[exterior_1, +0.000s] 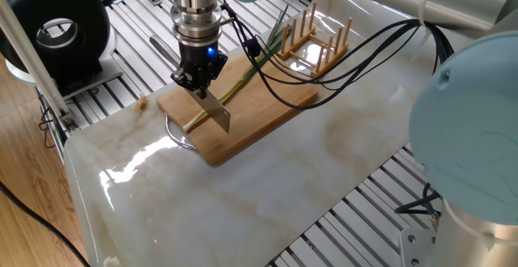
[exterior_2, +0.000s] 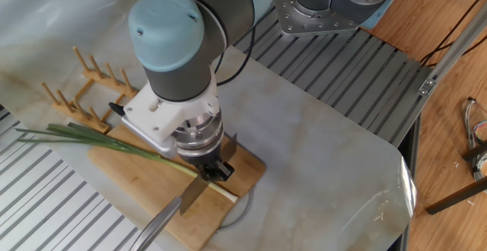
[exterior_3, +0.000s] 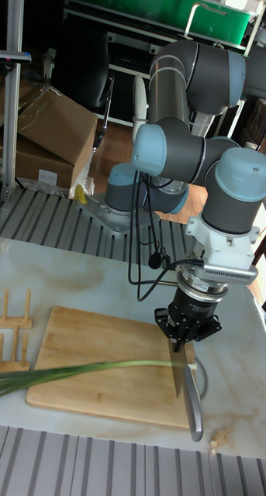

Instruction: Chop the green garlic

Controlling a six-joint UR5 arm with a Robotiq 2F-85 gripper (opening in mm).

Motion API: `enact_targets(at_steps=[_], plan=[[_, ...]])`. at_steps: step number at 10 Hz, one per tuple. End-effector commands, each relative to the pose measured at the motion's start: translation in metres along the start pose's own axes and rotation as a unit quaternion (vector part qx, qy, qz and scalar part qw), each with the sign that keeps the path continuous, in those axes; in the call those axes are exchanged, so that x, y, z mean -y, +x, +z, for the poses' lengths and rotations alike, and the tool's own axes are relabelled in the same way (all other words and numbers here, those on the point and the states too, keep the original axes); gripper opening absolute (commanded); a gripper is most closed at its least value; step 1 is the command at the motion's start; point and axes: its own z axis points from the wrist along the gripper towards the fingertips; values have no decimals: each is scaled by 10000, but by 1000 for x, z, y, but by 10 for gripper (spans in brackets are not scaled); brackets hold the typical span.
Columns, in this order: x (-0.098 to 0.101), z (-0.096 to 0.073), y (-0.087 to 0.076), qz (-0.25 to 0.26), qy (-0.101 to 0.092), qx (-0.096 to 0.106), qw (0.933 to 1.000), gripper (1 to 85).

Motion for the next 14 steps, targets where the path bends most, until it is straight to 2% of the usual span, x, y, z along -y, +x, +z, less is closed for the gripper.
enact_targets(at_steps=[1,14], plan=[[-4,2,0,71,15,4,10000,13],[-7,5,-1,100,84,21,9999,13]])
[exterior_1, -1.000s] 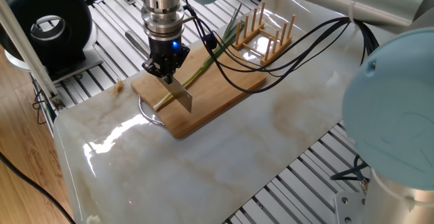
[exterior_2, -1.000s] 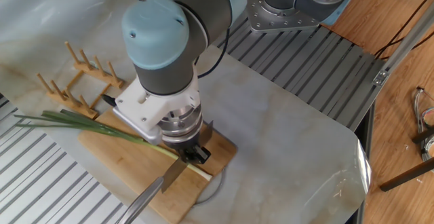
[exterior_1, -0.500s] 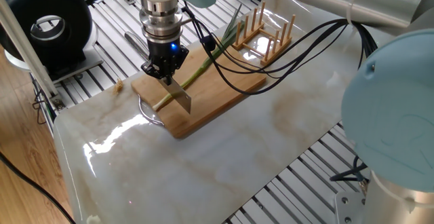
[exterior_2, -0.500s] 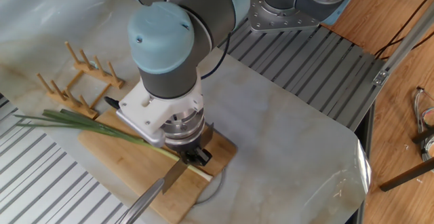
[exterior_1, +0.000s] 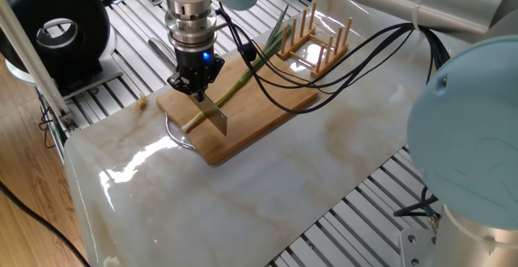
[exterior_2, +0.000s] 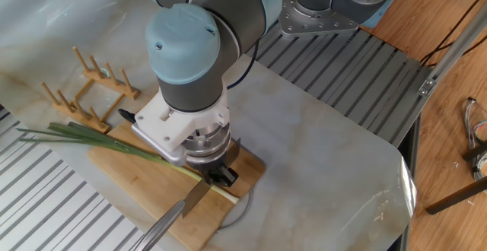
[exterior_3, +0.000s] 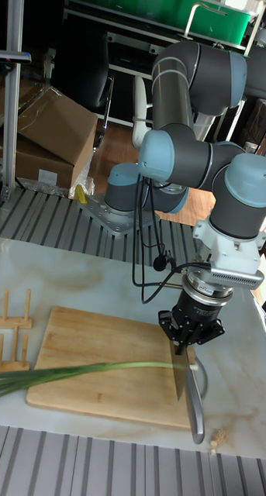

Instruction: Chop the green garlic

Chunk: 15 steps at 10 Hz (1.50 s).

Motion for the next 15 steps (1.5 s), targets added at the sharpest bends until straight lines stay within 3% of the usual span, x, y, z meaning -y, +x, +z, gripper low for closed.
enact_targets(at_steps=[1,12,15], plan=[[-3,-1,0,44,-49,-8,10000,13],[-21,-3,7,154,-133,-26,9998,13],[-15,-5,5,122,-64,-24,9999,13]])
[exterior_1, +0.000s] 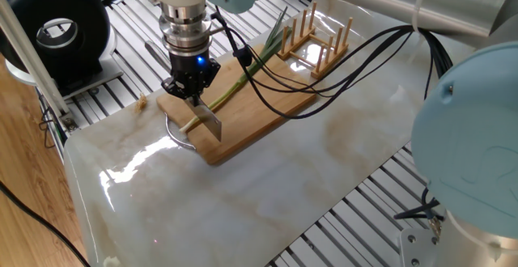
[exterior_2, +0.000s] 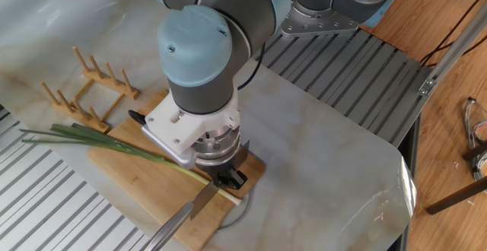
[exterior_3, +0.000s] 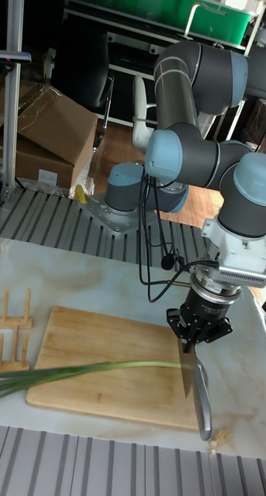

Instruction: Chop the green garlic

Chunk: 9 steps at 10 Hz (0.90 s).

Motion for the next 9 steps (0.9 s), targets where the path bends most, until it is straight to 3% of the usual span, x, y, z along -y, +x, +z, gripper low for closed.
enact_targets(at_steps=[1,5,9], plan=[[6,-7,-3,-41,3,-26,10000,13],[42,-6,-12,-356,355,2,9987,13],[39,-1,-6,-290,256,-65,9992,13]])
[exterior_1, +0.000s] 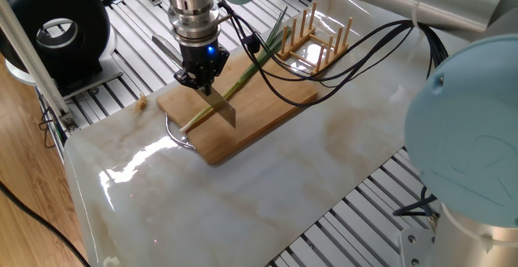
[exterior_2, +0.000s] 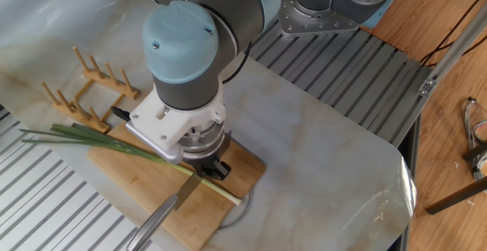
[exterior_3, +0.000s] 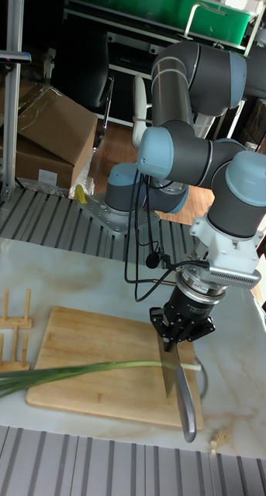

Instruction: Chop the green garlic

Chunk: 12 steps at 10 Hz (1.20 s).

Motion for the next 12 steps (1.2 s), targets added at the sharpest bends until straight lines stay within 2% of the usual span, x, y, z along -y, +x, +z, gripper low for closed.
enact_targets(at_steps=[1,8,12], plan=[[-2,2,1,44,-79,-13,10000,13],[-11,2,2,106,-163,3,9998,13],[-7,0,1,59,-85,33,9999,13]])
